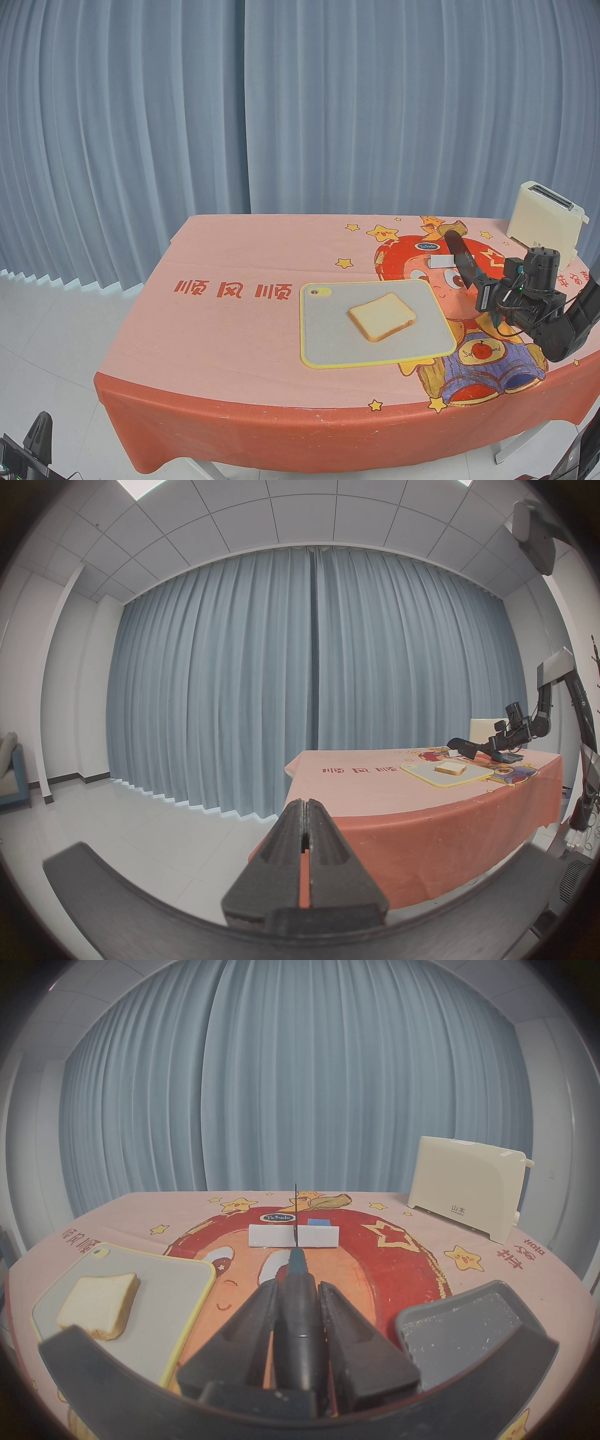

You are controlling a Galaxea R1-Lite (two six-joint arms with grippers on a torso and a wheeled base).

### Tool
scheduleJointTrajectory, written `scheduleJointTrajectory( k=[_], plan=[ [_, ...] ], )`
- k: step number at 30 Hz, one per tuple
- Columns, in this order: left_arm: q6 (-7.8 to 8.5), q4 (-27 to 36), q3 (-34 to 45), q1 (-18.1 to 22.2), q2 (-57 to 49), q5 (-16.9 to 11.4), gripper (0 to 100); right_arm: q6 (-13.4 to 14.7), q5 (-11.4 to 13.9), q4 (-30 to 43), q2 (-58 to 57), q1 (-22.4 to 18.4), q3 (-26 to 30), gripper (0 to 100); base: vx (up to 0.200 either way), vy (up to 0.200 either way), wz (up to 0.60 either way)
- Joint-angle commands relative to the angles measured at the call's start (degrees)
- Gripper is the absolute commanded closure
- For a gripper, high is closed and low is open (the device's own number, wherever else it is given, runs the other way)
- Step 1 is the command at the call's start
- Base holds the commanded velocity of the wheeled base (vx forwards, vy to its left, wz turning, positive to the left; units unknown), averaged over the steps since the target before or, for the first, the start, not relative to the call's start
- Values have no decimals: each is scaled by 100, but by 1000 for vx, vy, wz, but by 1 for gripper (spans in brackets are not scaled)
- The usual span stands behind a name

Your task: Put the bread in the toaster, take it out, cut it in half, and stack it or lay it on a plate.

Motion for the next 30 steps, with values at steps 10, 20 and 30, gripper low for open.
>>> scheduleJointTrajectory(
  k=[10, 20, 30],
  plan=[
    [-2, -4, 101, -1, -93, 2, 100, 10, 1, -18, -281, -10, -54, 100, 0, 0, 0],
    [-2, -4, 101, -1, -93, 2, 100, 19, 10, -9, -615, 122, 25, 100, 0, 0, 0],
    [-2, -4, 101, -1, -93, 2, 100, 19, 1, 52, -1046, 359, 165, 100, 0, 0, 0]
  ],
)
